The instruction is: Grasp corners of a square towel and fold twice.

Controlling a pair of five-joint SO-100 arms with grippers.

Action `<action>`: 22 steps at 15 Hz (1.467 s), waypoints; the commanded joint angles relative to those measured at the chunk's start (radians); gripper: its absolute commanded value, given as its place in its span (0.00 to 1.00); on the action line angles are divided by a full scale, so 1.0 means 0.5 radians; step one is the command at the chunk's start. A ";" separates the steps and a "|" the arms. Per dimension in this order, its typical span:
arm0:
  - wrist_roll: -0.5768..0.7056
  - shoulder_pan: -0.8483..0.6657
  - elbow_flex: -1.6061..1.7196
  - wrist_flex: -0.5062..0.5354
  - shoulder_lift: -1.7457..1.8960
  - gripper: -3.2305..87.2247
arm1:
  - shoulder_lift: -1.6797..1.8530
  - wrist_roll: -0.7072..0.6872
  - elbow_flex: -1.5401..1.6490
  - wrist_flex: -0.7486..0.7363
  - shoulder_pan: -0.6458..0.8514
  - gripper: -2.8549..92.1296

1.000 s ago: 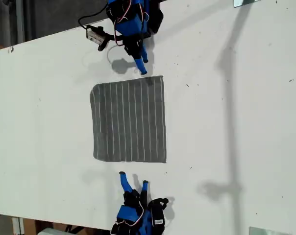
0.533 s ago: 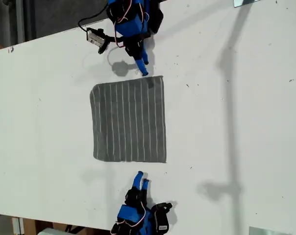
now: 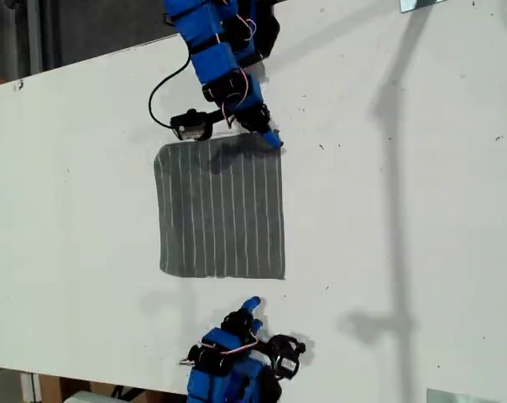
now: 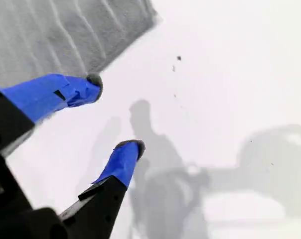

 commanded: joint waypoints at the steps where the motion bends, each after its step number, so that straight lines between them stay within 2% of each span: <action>1: 0.034 0.015 0.006 -0.298 -0.135 0.30 | -0.344 0.018 -0.193 -0.114 -0.028 0.44; 4: 0.052 0.009 0.144 -0.509 -0.135 0.30 | -0.822 -0.120 -0.638 -0.046 0.018 0.45; 9: 0.196 -0.074 0.212 -0.589 -0.083 0.30 | -0.865 -0.325 -0.853 0.114 0.264 0.43; 13: 0.206 -0.114 0.295 -0.727 -0.110 0.30 | -0.865 -0.347 -0.859 0.156 0.325 0.22; 15: 0.141 -0.061 0.316 -0.847 -0.156 0.30 | -0.881 -0.328 -0.859 0.160 0.301 0.03; 18: 0.092 0.031 0.160 -1.028 -0.497 0.30 | -0.887 -0.310 -0.865 0.150 0.258 0.03; 20: 0.101 0.052 -0.156 -0.991 -0.838 0.30 | -0.890 -0.301 -0.871 0.150 0.233 0.03; 22: 0.141 0.067 -0.592 -0.798 -1.187 0.30 | -0.893 -0.298 -0.871 0.141 0.218 0.03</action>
